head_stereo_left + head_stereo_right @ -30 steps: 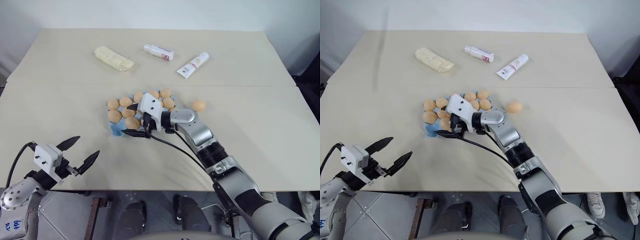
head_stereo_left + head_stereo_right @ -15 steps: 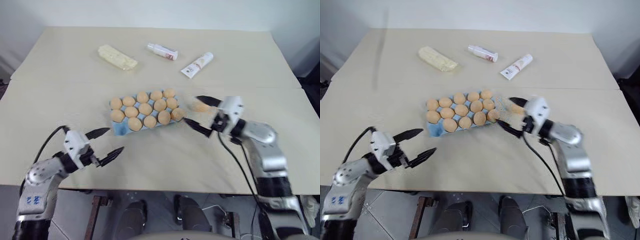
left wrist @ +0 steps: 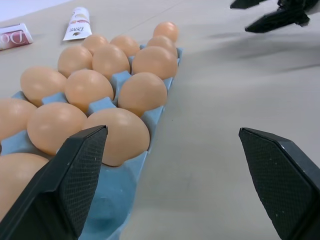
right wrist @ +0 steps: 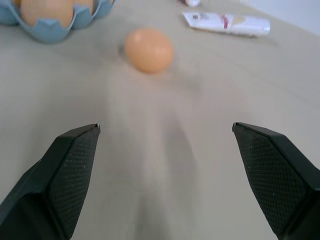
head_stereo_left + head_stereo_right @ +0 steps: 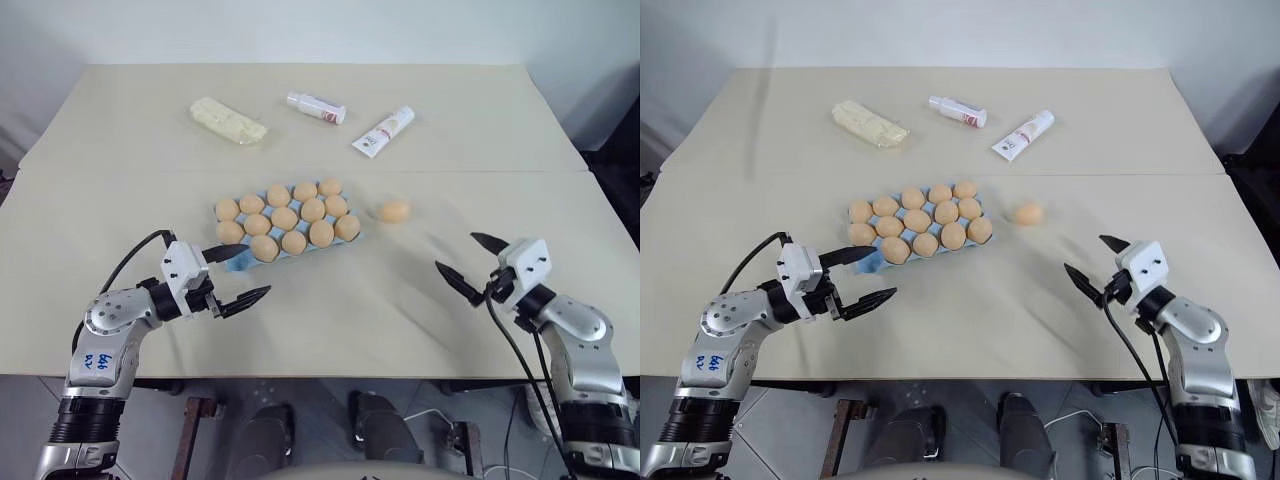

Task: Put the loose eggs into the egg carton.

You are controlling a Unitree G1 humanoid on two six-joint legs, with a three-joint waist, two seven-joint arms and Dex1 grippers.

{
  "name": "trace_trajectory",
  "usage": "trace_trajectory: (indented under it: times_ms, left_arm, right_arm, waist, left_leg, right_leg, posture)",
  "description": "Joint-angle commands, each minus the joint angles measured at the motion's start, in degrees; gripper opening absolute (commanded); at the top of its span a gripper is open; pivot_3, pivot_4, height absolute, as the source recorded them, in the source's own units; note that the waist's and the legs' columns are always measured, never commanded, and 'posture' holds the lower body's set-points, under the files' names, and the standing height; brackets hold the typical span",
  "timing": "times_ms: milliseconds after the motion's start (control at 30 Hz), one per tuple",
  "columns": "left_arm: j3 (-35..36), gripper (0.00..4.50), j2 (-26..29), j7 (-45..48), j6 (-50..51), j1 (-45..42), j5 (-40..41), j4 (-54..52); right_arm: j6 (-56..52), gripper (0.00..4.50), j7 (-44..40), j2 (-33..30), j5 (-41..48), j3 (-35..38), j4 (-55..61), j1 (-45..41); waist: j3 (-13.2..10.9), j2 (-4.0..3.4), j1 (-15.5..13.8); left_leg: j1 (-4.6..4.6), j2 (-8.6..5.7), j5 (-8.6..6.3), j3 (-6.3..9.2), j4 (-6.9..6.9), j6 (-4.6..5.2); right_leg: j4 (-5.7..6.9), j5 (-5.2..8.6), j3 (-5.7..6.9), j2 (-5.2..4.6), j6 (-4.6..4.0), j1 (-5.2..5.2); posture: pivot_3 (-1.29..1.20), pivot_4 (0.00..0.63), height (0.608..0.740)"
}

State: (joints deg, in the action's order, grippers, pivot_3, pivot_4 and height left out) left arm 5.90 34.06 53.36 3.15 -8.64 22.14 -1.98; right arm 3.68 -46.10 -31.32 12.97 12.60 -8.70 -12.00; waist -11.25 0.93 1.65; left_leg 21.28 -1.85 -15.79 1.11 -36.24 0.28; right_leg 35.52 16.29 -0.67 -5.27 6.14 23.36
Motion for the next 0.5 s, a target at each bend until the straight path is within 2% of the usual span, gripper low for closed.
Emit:
trace_trajectory:
  times_ms: [33,300,500]
  left_arm:
    - [1.53,4.5,0.37,-0.3,-0.81,0.17,0.37,-1.47]
    - [3.8,4.5,0.34,-2.51,-0.91,4.1,0.59,-4.86]
    - [5.92,4.5,0.27,-4.47,-0.32,7.56,1.14,-8.02]
  right_arm:
    - [0.75,4.46,-2.99,-1.2,0.0,-2.73,-4.33,-6.94]
    - [5.22,4.46,-8.93,0.75,-5.01,-10.45,-30.26,-29.09]
    - [9.72,4.46,-10.77,3.62,-8.68,-13.18,-48.84,-40.12]
  waist:
    - [0.0,0.0,-0.02]
    - [0.0,0.0,0.07]
    - [-0.01,-0.01,0.07]
  left_leg:
    - [0.0,0.01,0.0,0.0,-0.01,0.0]
    - [0.11,0.01,-0.04,-0.02,0.06,0.01]
    - [0.21,0.05,-0.09,-0.01,0.14,0.0]
  right_leg:
    - [0.0,0.0,0.0,0.0,0.0,0.0]
    - [-0.12,0.0,0.02,-0.02,-0.01,0.1]
    - [-0.26,0.01,0.07,-0.02,-0.03,0.17]
  posture:
    - [0.0,0.15,0.74]
    - [0.0,0.15,0.74]
    - [0.0,0.15,0.74]
